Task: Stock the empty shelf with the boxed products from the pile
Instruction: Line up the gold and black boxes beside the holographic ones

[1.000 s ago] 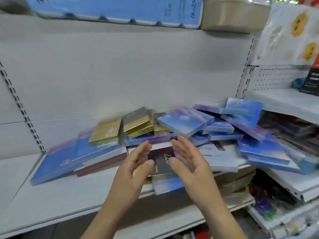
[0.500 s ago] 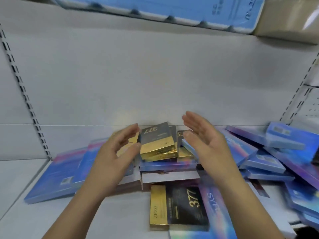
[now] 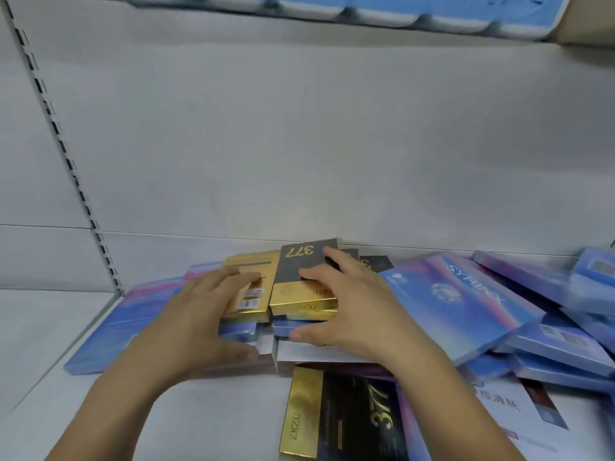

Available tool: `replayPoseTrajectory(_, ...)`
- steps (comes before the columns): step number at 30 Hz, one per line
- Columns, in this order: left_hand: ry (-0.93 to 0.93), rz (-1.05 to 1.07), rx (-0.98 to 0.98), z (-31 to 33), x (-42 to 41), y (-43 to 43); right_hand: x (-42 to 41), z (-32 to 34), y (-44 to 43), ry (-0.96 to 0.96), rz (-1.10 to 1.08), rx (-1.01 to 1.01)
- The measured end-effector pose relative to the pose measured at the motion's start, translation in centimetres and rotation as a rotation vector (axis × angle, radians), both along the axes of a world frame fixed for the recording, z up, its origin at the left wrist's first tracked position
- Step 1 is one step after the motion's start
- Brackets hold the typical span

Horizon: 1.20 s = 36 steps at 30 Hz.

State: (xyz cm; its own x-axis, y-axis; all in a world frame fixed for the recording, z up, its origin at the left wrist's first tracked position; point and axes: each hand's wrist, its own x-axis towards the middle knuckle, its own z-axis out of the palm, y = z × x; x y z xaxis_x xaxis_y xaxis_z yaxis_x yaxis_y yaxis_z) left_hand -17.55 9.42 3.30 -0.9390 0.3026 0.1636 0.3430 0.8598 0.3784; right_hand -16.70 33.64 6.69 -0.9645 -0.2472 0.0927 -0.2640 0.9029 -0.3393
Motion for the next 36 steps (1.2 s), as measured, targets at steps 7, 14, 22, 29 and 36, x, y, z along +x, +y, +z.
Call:
replayPoseTrajectory(7, 0.084, 0.042, 0.149, 0.8, 1.5, -0.7, 0.2, -0.7, 0.8, 0.201, -0.028, -0.064)
replayPoseTrajectory(14, 0.098, 0.111, 0.789, 2.4, 0.8, -2.5, 0.7, 0.1, 2.8, 0.136, -0.019, -0.752)
replayPoseTrajectory(22, -0.047, 0.17, 1.249, 0.9, -1.3, -2.0, 0.4, 0.3, 1.7, 0.239, -0.193, -1.012)
replayPoseTrajectory(29, -0.05, 0.202, 1.308, 1.0, -2.2, -0.8, 0.0, 1.9, 1.0, 0.262, -0.191, -1.613)
replayPoseTrajectory(36, -0.082, 0.152, 1.364, 1.4, -2.7, -0.4, -0.5, 2.1, 1.2, 0.108, -0.232, -1.548)
